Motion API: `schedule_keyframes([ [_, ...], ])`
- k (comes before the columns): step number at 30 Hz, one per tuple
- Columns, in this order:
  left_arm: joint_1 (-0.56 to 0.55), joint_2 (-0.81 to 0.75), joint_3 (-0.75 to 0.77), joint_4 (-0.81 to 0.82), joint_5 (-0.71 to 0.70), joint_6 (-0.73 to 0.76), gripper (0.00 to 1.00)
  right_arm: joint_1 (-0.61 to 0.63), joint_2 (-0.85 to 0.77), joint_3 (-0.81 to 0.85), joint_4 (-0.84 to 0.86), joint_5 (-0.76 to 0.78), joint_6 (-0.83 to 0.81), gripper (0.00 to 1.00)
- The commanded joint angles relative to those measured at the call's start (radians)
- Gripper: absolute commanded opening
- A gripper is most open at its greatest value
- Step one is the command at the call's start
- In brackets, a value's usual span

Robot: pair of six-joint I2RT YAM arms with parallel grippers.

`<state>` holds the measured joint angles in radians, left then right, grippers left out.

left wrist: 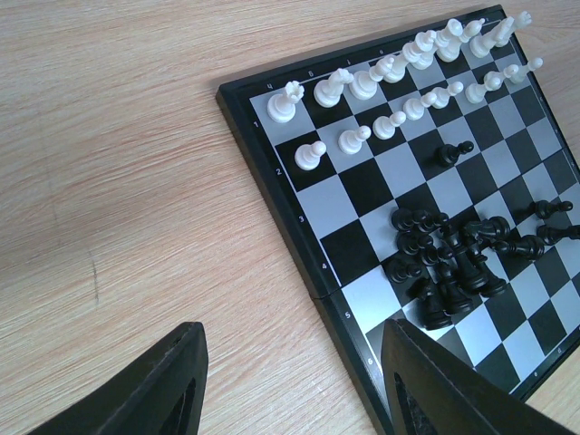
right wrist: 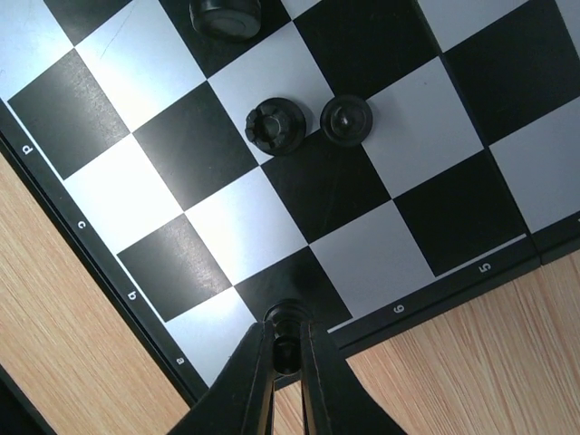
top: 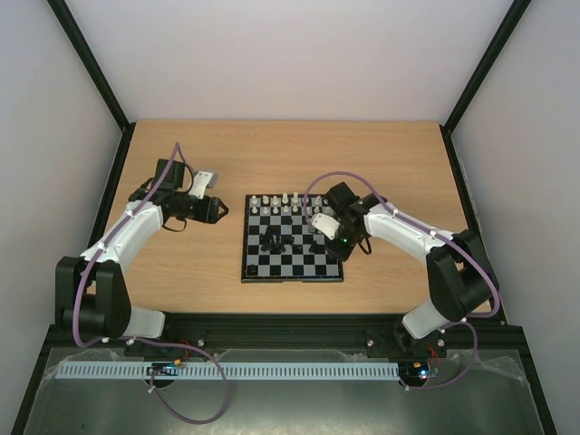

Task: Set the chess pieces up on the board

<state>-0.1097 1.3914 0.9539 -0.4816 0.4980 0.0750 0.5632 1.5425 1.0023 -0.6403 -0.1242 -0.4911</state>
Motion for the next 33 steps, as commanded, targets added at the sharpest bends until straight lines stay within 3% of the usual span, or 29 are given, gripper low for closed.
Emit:
schedule_keyframes([
  [1, 0.006, 0.0, -0.007, -0.007, 0.013, 0.002, 0.56, 0.001, 0.029, -0.012, -0.007, -0.023, -0.024, 0.07],
  [33, 0.007, -0.005, -0.024, 0.006, 0.013, 0.0, 0.56, 0.001, 0.057, -0.042, 0.038, 0.008, -0.019, 0.13],
])
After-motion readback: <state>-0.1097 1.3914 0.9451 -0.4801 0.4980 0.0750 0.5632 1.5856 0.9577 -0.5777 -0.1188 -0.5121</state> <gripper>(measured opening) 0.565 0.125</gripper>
